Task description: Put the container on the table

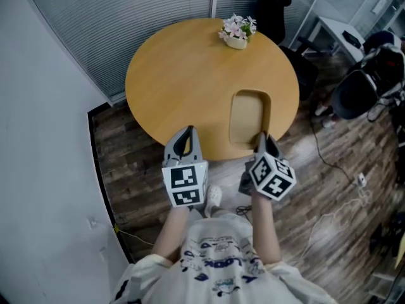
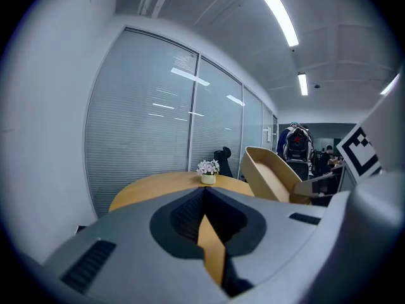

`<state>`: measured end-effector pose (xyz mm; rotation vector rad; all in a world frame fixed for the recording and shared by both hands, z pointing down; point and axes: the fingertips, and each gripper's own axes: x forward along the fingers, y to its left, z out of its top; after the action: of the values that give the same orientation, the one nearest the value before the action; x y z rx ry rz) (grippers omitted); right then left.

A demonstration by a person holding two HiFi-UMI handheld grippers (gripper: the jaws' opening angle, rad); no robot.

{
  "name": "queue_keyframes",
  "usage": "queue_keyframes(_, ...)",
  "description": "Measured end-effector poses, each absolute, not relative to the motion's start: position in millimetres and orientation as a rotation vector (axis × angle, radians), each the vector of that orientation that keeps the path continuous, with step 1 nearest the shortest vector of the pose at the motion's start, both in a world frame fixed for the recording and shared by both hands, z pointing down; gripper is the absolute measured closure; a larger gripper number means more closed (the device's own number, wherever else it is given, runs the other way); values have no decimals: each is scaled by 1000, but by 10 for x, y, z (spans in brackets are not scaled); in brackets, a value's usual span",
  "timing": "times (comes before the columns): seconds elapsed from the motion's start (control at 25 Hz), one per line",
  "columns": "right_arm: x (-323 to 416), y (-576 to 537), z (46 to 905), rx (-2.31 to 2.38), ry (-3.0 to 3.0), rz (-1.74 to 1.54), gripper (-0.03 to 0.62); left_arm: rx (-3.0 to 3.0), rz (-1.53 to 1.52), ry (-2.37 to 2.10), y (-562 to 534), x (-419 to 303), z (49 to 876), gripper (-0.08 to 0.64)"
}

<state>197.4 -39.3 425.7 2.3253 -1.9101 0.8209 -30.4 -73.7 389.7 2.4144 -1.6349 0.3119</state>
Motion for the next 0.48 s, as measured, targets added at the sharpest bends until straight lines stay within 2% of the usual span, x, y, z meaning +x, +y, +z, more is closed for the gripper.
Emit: queue_keyframes(0.48, 2268, -1321, 4371, 2233, -1954, 865, 574, 2335, 339, -1715, -1504, -46, 3950, 557)
